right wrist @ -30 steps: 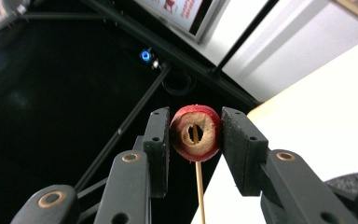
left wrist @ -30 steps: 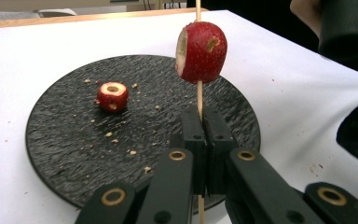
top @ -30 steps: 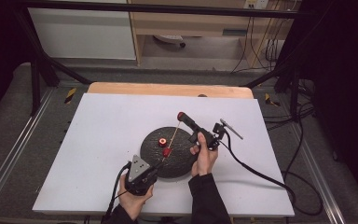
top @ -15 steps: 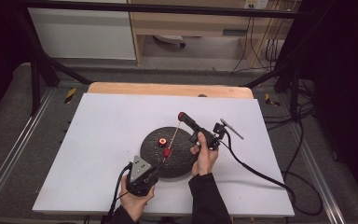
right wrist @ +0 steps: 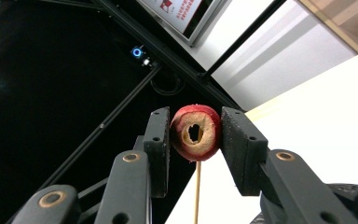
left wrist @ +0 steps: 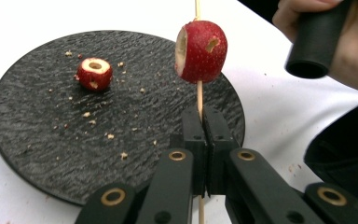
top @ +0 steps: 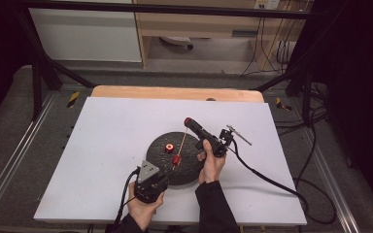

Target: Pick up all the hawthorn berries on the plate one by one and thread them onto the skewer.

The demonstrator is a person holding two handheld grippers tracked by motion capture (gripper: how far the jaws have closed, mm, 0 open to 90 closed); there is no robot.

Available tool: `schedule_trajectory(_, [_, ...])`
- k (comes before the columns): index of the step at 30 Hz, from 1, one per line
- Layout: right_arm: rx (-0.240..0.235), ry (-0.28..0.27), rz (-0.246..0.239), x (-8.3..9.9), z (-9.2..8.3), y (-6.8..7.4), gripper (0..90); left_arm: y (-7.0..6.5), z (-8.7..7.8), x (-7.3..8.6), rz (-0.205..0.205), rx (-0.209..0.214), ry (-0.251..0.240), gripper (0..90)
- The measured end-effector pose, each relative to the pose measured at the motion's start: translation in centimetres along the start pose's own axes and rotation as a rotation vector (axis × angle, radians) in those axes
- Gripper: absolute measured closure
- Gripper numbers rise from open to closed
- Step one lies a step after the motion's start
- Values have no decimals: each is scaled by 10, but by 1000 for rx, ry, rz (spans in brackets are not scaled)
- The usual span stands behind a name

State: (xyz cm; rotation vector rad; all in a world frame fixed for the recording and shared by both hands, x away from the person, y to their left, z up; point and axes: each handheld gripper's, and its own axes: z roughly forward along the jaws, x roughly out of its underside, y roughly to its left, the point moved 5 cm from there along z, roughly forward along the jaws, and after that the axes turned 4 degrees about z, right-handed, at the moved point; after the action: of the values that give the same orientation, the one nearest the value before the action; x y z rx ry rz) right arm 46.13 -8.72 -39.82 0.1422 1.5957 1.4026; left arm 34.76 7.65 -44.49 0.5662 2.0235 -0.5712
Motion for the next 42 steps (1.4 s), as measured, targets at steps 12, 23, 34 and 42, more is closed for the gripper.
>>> schedule_trajectory(12, [12,-6,-24,-16,-8,4,643,3,-5,-3,43,-4,-39,887])
schedule_trajectory(23, [11,61,-27,4,-7,-2,643,-1,5,-10,-11,2,-51,888])
schedule_trajectory(34, [17,140,-72,25,-12,-2,640,10,18,-30,-12,6,-34,887])
schedule_trajectory(42, [30,164,-98,31,-12,-4,637,14,19,-27,21,14,-22,887])
